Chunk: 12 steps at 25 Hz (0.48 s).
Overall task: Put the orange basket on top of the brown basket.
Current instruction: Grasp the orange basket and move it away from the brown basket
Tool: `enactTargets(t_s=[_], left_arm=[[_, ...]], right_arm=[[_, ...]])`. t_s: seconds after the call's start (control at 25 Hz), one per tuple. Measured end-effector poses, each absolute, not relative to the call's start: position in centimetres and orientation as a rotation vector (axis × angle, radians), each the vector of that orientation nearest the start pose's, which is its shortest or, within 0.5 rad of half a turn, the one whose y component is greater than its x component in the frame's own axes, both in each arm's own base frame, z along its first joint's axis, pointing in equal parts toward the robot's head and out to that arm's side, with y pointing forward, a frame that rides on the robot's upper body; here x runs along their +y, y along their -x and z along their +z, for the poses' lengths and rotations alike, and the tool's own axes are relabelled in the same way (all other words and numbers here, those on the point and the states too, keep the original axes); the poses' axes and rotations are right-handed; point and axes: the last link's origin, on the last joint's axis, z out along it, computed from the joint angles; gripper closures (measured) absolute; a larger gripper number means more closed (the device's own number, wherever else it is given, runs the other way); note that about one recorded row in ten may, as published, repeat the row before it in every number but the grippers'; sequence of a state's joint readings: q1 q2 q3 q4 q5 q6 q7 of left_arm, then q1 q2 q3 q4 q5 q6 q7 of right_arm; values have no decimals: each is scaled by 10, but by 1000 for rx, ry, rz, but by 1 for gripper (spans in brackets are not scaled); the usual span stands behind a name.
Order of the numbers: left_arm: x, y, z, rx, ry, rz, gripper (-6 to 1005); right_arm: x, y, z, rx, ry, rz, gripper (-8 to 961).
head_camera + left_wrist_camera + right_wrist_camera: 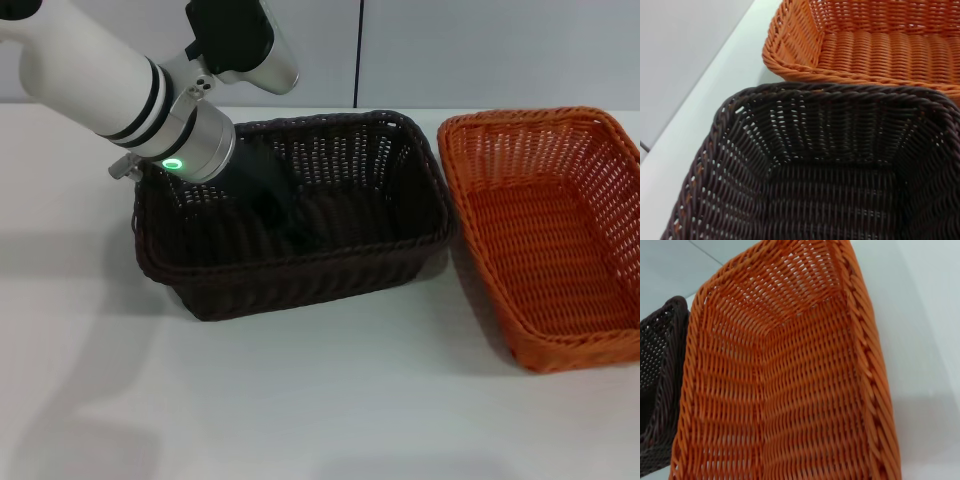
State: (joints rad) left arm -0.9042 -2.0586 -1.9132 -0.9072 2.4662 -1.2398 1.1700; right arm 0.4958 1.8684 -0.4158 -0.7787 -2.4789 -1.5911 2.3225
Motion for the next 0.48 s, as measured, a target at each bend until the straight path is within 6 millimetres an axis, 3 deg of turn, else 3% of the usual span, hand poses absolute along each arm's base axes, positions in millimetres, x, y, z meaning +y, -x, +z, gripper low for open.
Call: enactTargets(t_s=[0.12,0.24,0.48], left_arm=[[434,137,-22,-230,2741,286,137],[438,135,-20,-230,2711,259,137],[443,130,-16,-218,2669,203,137]], right_arm=[[316,-362,126,1807,2019,365,647],[315,-363,131,1789,2004,407,715],[313,-366,142,1756,1970,479,710]])
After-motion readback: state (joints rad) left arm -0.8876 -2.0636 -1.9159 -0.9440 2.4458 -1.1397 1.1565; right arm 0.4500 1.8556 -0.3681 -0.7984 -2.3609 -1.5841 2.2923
